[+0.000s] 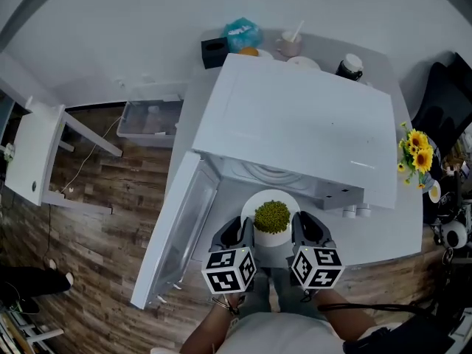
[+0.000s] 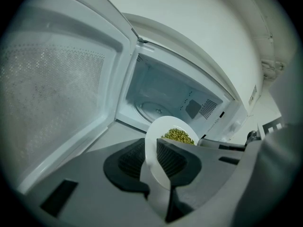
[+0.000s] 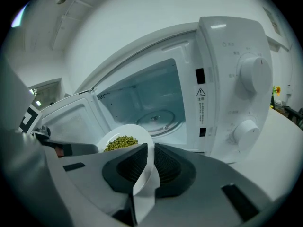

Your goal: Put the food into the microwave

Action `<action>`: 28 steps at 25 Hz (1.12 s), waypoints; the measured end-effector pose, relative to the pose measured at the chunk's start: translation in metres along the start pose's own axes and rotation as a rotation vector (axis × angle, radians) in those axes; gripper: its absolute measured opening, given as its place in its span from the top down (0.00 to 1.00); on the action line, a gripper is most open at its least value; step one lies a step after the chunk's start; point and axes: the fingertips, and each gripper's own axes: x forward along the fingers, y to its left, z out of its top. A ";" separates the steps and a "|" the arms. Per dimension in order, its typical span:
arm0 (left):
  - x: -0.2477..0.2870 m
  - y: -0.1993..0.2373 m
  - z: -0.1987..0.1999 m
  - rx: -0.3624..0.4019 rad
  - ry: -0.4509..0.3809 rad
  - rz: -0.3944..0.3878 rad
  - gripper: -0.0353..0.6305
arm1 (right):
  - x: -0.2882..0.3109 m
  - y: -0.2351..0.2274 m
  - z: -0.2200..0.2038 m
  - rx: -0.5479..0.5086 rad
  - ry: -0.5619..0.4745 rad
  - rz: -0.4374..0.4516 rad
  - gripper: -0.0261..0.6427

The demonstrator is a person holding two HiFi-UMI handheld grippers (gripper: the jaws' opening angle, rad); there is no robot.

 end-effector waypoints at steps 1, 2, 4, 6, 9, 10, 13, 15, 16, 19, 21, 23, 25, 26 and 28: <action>0.001 0.001 0.002 0.002 -0.003 0.001 0.83 | 0.002 0.000 0.000 0.004 -0.003 -0.002 0.87; 0.003 0.002 0.004 0.001 -0.007 -0.001 0.83 | 0.003 0.000 0.001 0.009 -0.007 -0.005 0.87; 0.007 0.003 0.008 -0.003 -0.020 -0.009 0.83 | 0.007 0.000 0.005 0.018 -0.018 -0.010 0.87; 0.011 0.003 0.013 -0.003 -0.029 -0.020 0.83 | 0.011 -0.001 0.010 0.027 -0.029 -0.015 0.87; 0.017 0.004 0.018 0.006 -0.035 -0.029 0.83 | 0.017 -0.003 0.017 0.035 -0.047 -0.023 0.87; 0.019 0.003 0.019 0.005 -0.038 -0.032 0.83 | 0.019 -0.004 0.019 0.038 -0.053 -0.027 0.88; 0.024 0.003 0.020 -0.003 -0.048 -0.046 0.83 | 0.023 -0.007 0.023 0.044 -0.065 -0.036 0.88; 0.027 0.003 0.021 -0.003 -0.050 -0.048 0.83 | 0.026 -0.008 0.025 0.042 -0.068 -0.040 0.88; 0.029 0.004 0.022 -0.006 -0.054 -0.049 0.83 | 0.028 -0.009 0.026 0.040 -0.069 -0.042 0.88; 0.032 0.006 0.025 -0.016 -0.071 -0.047 0.83 | 0.032 -0.009 0.027 0.040 -0.074 -0.044 0.88; 0.036 0.007 0.028 -0.015 -0.083 -0.040 0.83 | 0.036 -0.009 0.029 0.041 -0.080 -0.045 0.88; 0.039 0.009 0.033 -0.017 -0.096 -0.034 0.83 | 0.040 -0.009 0.032 0.042 -0.086 -0.047 0.88; 0.043 0.010 0.039 -0.024 -0.111 -0.031 0.83 | 0.044 -0.009 0.035 0.044 -0.093 -0.051 0.88; 0.045 0.011 0.041 -0.025 -0.118 -0.030 0.83 | 0.046 -0.009 0.036 0.045 -0.097 -0.053 0.88; 0.049 0.012 0.046 -0.022 -0.128 -0.025 0.83 | 0.050 -0.009 0.039 0.048 -0.104 -0.059 0.88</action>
